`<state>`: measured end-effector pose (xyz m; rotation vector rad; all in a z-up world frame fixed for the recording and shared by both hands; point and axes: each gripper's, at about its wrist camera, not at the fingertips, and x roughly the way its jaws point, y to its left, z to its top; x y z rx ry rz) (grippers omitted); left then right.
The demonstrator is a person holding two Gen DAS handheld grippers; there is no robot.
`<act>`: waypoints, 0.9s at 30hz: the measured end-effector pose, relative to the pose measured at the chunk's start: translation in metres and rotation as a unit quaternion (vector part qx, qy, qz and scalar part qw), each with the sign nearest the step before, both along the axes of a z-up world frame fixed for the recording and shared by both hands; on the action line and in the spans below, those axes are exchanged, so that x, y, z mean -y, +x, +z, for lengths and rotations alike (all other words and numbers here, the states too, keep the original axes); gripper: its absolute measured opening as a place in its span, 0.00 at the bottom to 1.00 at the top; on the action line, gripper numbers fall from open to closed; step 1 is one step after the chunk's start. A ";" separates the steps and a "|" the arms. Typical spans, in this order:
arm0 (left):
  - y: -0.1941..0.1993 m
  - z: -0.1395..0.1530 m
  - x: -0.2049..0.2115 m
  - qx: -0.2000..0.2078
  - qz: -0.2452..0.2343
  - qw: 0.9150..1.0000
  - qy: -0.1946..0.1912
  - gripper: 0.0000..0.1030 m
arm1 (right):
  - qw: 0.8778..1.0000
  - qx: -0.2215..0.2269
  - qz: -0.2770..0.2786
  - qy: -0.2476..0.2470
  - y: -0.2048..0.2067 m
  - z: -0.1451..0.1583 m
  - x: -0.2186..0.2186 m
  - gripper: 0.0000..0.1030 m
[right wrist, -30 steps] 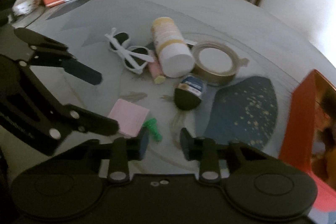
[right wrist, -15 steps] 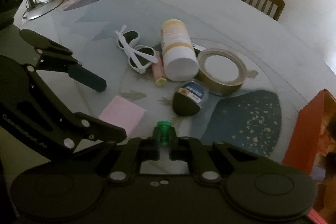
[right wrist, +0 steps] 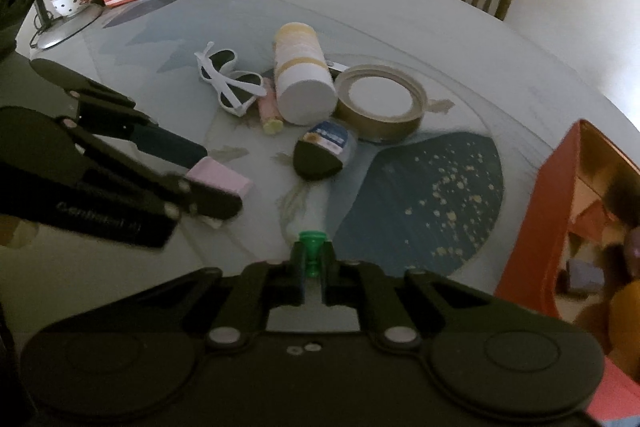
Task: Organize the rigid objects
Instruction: 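Grasp the green small piece with the right tool while the left tool grasps the pink pad, then carry the pink pad and green piece into the red box and release both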
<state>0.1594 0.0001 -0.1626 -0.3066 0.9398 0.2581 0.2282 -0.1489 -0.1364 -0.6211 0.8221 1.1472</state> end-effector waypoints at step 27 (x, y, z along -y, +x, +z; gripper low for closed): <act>0.043 0.057 0.028 0.036 -0.033 0.999 -0.007 0.40 | 0.984 -0.043 -0.128 0.118 0.055 0.069 0.091 0.06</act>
